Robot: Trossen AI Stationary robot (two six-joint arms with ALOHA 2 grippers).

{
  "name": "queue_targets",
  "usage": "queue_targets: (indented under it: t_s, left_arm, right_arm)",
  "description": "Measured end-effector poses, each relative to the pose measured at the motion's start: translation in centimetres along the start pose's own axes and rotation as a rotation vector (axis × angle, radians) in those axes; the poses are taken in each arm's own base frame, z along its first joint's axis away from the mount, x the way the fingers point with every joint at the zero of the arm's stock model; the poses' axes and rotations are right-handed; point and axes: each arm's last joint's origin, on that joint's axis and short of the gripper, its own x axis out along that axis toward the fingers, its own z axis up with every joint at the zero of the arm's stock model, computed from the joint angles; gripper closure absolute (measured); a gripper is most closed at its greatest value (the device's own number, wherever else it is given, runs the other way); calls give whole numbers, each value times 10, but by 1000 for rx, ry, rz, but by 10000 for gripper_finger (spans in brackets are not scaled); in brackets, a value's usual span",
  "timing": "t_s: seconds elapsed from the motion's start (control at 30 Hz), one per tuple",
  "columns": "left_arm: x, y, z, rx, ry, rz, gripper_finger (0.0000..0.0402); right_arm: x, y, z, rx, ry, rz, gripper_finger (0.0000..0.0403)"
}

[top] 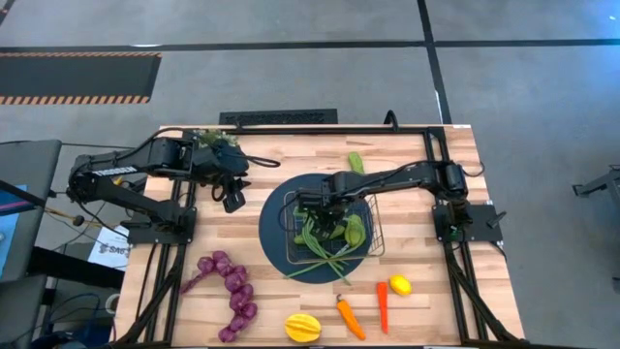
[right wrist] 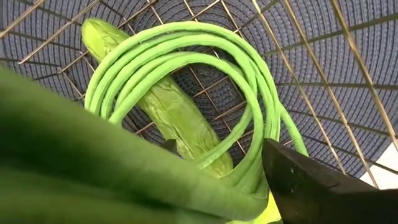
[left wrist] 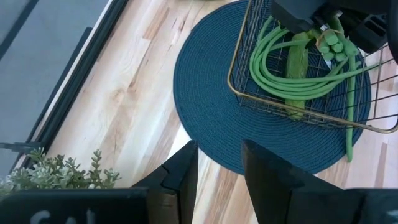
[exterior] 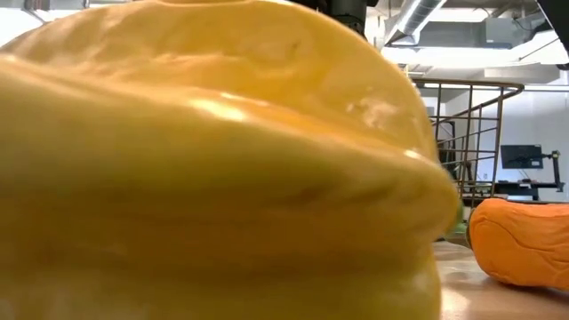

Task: Build produce basket
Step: Put the green beans into the gold wire basket

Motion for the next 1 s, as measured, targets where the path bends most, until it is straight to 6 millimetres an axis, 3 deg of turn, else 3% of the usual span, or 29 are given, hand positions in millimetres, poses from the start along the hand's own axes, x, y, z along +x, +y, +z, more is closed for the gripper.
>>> queue_targets:
  t_s: [1.0]
  left_arm:
    - [0,0,0,9,1,0,290]
  right_arm:
    - [0,1,8,6,-61,37,147]
